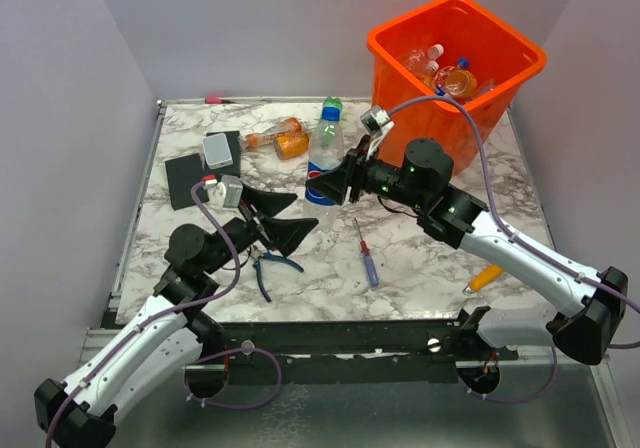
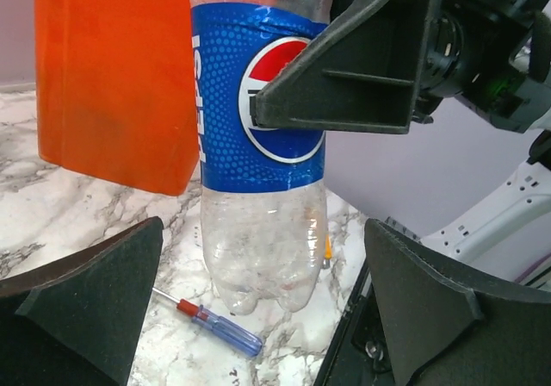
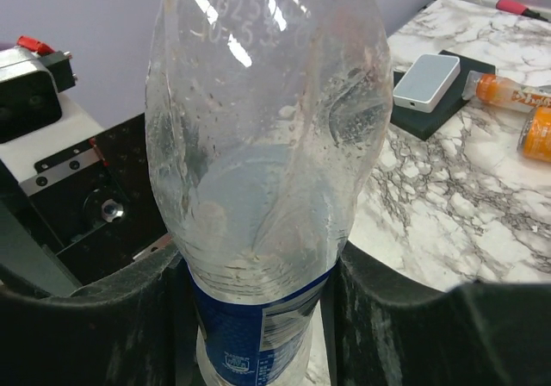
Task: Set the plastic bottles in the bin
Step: Place the plastic bottle in the trash bin.
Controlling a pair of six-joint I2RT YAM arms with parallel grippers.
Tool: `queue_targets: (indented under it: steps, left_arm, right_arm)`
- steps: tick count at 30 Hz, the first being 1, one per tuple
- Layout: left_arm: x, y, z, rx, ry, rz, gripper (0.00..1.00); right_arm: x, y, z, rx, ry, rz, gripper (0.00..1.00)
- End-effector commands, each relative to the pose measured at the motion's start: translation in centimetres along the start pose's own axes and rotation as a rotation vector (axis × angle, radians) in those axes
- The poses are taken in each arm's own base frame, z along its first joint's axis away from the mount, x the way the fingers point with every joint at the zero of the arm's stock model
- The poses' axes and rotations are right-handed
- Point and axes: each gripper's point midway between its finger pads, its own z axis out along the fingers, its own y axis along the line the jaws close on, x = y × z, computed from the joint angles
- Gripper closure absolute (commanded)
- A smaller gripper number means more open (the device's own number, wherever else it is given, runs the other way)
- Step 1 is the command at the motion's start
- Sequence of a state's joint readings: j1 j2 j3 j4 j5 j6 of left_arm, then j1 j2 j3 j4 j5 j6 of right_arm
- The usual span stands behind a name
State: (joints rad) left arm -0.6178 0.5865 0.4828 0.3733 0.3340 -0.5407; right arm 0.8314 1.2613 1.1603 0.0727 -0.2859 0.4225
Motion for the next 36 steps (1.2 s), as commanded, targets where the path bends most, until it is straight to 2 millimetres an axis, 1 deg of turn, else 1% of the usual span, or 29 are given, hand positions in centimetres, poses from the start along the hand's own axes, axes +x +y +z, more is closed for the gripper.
queue_targets:
  steps: [1,4,6,8,10,13,17,20,22,24,25,28,30,31,33,36]
  left_arm:
    - [1.7,-0.9,1.1,0.094,0.118,0.075,0.01]
    - [2.9,-0.7,2.0,0.124,0.187,0.073,0.01]
    - [3.3,-0.3,2.5,0.122,0.214,0.089,0.01]
    - [3.2,0.1,2.9,0.107,0.213,0.108,0.01]
    - [3.0,0.4,3.3,0.099,0.211,0.124,0.05]
    - [2.8,0.8,4.0,0.087,0.212,0.130,0.13]
    - [3.1,0.6,4.8,0.120,0.232,0.117,0.24]
    - [3.8,1.2,5.2,0.114,0.240,0.112,0.36]
    - [4.1,1.6,5.2,0.097,0.231,0.107,0.47]
    - [4.1,1.6,5.2,0.103,0.208,0.096,0.56]
    - [4.0,1.5,5.2,0.105,0.195,0.093,0.60]
    - [4.0,1.8,5.1,0.096,0.170,0.092,0.66]
    - [4.1,2.1,4.9,0.086,0.159,0.102,0.69]
    - [4.1,2.2,4.8,0.081,0.153,0.106,0.70]
    - [4.0,2.4,4.6,0.070,0.136,0.117,0.72]
    - [3.7,2.7,4.1,0.051,0.098,0.137,0.76]
  right_arm:
    - [0.4,0.6,-0.9,-0.029,0.016,-0.048,0.54]
    - [0.1,1.8,-0.8,-0.088,0.010,-0.033,0.54]
    - [-0.3,2.5,-0.7,-0.123,0.006,-0.028,0.54]
    - [-0.5,3.0,-0.7,-0.146,0.005,-0.024,0.54]
    - [-0.7,3.2,-0.7,-0.155,0.000,-0.022,0.54]
    - [-0.5,3.2,-0.8,-0.154,0.005,-0.021,0.54]
    - [-0.2,2.7,-0.6,-0.134,0.008,-0.018,0.53]
    - [-0.3,2.3,-0.6,-0.112,-0.002,-0.017,0.52]
    - [-0.2,2.2,-0.6,-0.106,0.000,-0.015,0.52]
    - [0.1,2.0,-0.6,-0.100,0.010,-0.013,0.50]
    - [0.2,1.9,-0.5,-0.094,0.013,-0.010,0.47]
    - [0.2,1.6,-0.6,-0.067,0.031,-0.008,0.22]
    - [-1.0,1.6,-1.0,-0.039,0.013,-0.026,0.14]
    - [-1.3,1.3,-1.4,-0.011,0.014,-0.036,0.11]
    - [-3.0,1.4,-2.4,0.021,-0.014,-0.076,0.09]
    - [-5.7,1.8,-4.0,0.068,-0.057,-0.145,0.08]
